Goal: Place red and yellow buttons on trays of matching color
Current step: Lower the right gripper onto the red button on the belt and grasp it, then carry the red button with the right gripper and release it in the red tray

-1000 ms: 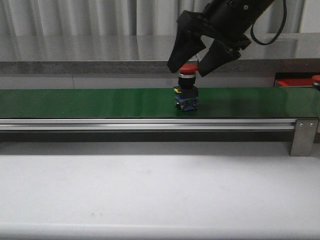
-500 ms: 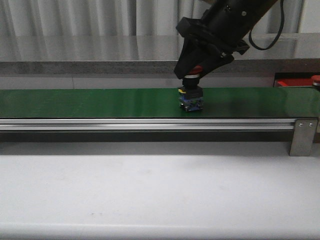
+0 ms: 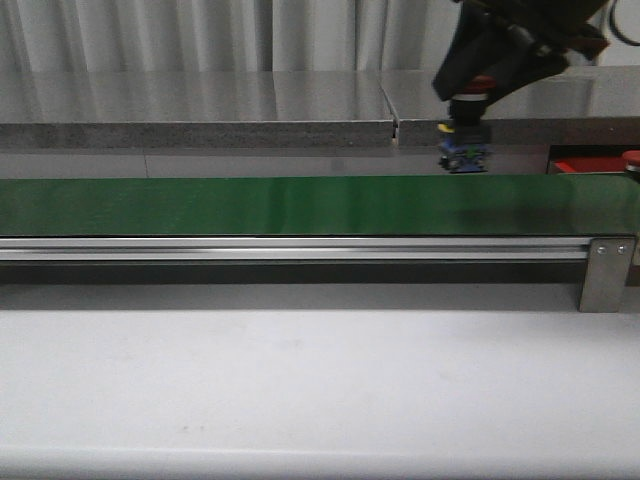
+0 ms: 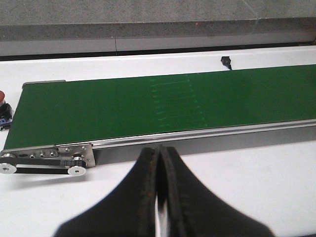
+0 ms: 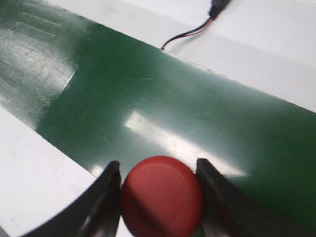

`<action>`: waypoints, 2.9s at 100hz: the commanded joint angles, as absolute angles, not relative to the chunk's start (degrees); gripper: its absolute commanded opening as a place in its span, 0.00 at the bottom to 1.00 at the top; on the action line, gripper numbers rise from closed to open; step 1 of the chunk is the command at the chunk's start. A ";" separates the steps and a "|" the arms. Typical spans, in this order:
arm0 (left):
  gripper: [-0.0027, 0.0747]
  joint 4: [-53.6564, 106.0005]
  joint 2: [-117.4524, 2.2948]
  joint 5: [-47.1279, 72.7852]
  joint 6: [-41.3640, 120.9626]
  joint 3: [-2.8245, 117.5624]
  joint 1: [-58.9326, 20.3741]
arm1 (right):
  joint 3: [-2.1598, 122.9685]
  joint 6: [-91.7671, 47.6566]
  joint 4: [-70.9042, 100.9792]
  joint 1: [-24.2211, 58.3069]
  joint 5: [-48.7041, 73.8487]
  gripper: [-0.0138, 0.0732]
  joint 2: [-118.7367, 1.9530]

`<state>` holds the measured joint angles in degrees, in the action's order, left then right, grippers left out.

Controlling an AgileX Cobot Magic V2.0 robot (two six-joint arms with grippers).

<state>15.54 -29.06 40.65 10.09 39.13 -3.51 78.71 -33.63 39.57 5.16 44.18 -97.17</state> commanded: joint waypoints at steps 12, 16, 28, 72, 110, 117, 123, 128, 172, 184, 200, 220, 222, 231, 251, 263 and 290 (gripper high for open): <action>0.01 16.74 -29.49 36.15 9.95 40.60 -4.04 | 75.42 -33.61 41.11 -3.61 41.91 0.22 -88.58; 0.01 16.74 -29.49 36.15 9.95 40.60 -4.04 | 74.56 -33.61 41.11 -5.64 41.74 0.22 -87.62; 0.01 16.74 -29.49 36.15 9.95 40.60 -4.04 | 73.47 -33.61 41.17 -11.41 40.99 0.22 -86.12; 0.01 16.74 -29.49 36.15 9.95 40.60 -4.04 | 73.55 -33.61 41.49 -23.30 30.52 0.22 -87.33; 0.01 16.74 -29.49 36.15 9.95 40.60 -4.04 | 82.52 -32.70 41.96 -29.32 35.14 0.22 -93.95; 0.01 16.74 -29.49 36.15 9.95 40.60 -4.04 | 85.16 -32.62 41.96 -29.33 36.18 0.22 -96.11; 0.01 16.74 -29.49 36.15 9.95 40.60 -4.04 | 87.34 -32.61 41.96 -29.33 36.54 0.22 -97.96; 0.01 16.74 -29.49 36.15 9.95 40.60 -4.04 | 88.74 -32.56 42.48 -29.33 36.62 0.22 -99.22; 0.01 16.74 -29.49 36.15 9.95 40.60 -4.04 | 98.43 -32.56 44.85 -29.33 36.52 0.22 -109.71; 0.01 16.74 -29.49 36.15 9.95 40.60 -4.04 | 100.22 -32.56 44.98 -29.22 36.22 0.22 -112.60; 0.01 16.74 -29.49 36.15 9.95 40.60 -4.04 | 102.21 -32.56 46.91 -29.15 36.37 0.22 -116.54; 0.01 16.74 -29.49 36.15 9.95 40.60 -4.04 | 102.21 -32.62 50.51 -28.71 33.79 0.22 -120.14; 0.01 16.74 -29.49 36.15 9.95 40.60 -4.04 | 102.21 -32.67 50.51 -28.70 33.79 0.22 -120.53; 0.01 16.74 -29.49 36.15 9.95 40.60 -4.04 | 102.21 -32.81 50.51 -28.06 33.22 0.22 -121.51; 0.01 16.74 -29.49 36.15 9.95 40.60 -4.04 | 102.21 -32.82 50.89 -26.79 30.24 0.22 -123.68; 0.01 16.74 -29.49 36.15 9.95 40.60 -4.04 | 102.21 -32.82 50.89 -26.51 29.72 0.23 -124.23; 0.01 16.74 -29.49 36.15 9.95 40.60 -4.04 | 102.21 -32.82 50.90 -26.51 30.17 0.61 -124.34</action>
